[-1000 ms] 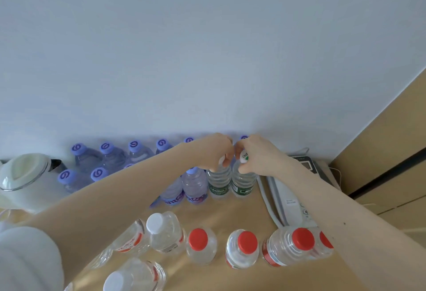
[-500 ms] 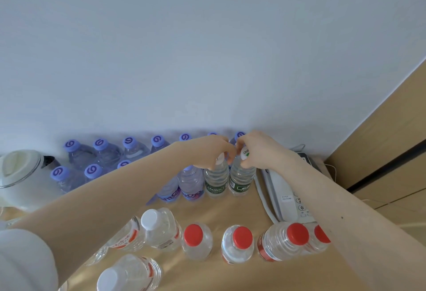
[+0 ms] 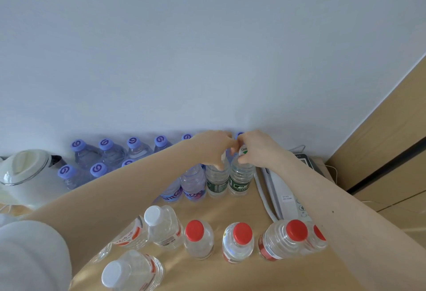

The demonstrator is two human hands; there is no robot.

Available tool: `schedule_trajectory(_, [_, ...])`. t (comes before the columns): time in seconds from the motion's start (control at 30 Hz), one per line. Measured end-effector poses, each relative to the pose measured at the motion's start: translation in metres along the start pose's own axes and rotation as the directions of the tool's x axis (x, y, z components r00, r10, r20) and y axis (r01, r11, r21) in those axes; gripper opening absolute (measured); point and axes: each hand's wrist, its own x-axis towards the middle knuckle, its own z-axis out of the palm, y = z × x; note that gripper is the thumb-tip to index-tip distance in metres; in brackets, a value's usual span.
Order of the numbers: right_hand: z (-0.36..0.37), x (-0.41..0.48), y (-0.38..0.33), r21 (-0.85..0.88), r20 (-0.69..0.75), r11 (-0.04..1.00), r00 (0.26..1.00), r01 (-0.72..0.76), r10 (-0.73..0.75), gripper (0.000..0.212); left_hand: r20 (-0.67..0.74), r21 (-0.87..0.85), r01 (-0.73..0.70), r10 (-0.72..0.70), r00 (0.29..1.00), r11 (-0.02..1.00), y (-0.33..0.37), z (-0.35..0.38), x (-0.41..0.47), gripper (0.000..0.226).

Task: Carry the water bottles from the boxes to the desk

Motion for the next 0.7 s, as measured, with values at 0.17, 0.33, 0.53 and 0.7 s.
schedule_trajectory(0.17, [0.0005, 0.0026, -0.0005, 0.004, 0.004, 1.000, 1.000, 0.021, -0.021, 0.028, -0.024, 0.009, 0.096, -0.096, 0.995, 0.995, 0.0007, -0.0032, 0.0011, 0.019])
schedule_trajectory(0.33, [-0.0010, 0.0027, 0.0003, 0.006, 0.001, 1.000, 1.000, 0.022, -0.022, 0.028, -0.047, 0.019, 0.175, -0.174, 0.984, 0.984, 0.0056, -0.0041, 0.0040, 0.024])
schedule_trajectory(0.53, [0.0015, 0.0022, 0.0009, 0.007, 0.002, 1.000, 1.000, 0.020, -0.020, 0.026, 0.009, 0.039, 0.124, -0.124, 0.992, 0.992, 0.0062, -0.0072, 0.0002, 0.034])
schedule_trajectory(0.7, [0.0017, 0.0005, 0.0012, 0.011, -0.009, 1.000, 1.000, 0.018, -0.017, 0.029, 0.008, 0.059, 0.126, -0.127, 0.992, 0.990, 0.0063, -0.0087, -0.0032, 0.033])
